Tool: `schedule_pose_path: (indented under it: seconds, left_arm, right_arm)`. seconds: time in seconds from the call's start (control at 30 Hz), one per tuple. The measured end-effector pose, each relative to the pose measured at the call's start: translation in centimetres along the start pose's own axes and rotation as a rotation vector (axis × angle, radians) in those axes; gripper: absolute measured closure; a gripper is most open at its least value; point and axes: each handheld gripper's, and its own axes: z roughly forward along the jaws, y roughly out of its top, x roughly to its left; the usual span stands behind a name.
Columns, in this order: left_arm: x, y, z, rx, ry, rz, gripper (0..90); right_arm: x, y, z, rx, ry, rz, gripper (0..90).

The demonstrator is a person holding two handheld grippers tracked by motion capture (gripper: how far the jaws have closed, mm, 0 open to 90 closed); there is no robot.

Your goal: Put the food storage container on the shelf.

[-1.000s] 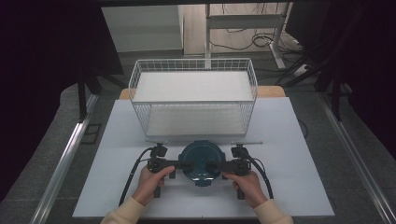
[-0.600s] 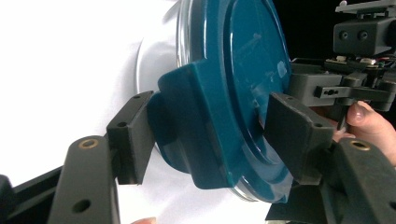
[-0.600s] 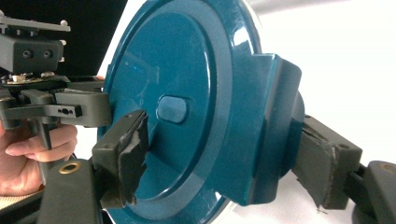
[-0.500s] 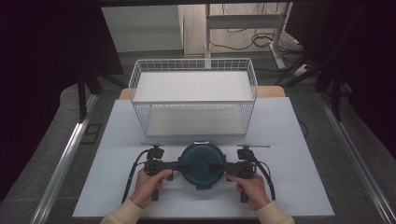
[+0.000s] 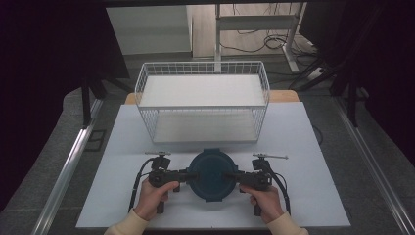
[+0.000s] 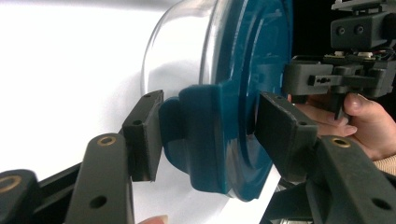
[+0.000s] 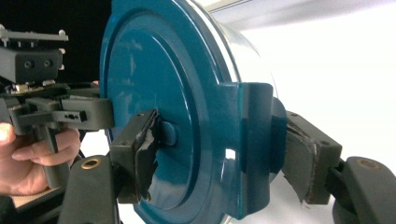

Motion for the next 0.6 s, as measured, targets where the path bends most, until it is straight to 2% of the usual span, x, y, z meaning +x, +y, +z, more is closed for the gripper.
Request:
schedule_pose_path:
  seconds: [0.27,0.6]
  left_arm:
    - [-0.1,0.0,-0.2,-0.007,-0.006,0.006,43.8]
    - [-0.7,0.3,-0.9,-0.028,-0.019,0.024,43.8]
  right_arm:
    - [0.3,0.1,-0.1,-0.007,-0.005,-0.019,33.5]
    - [1.5,0.4,-0.9,-0.039,-0.01,-0.071,34.6]
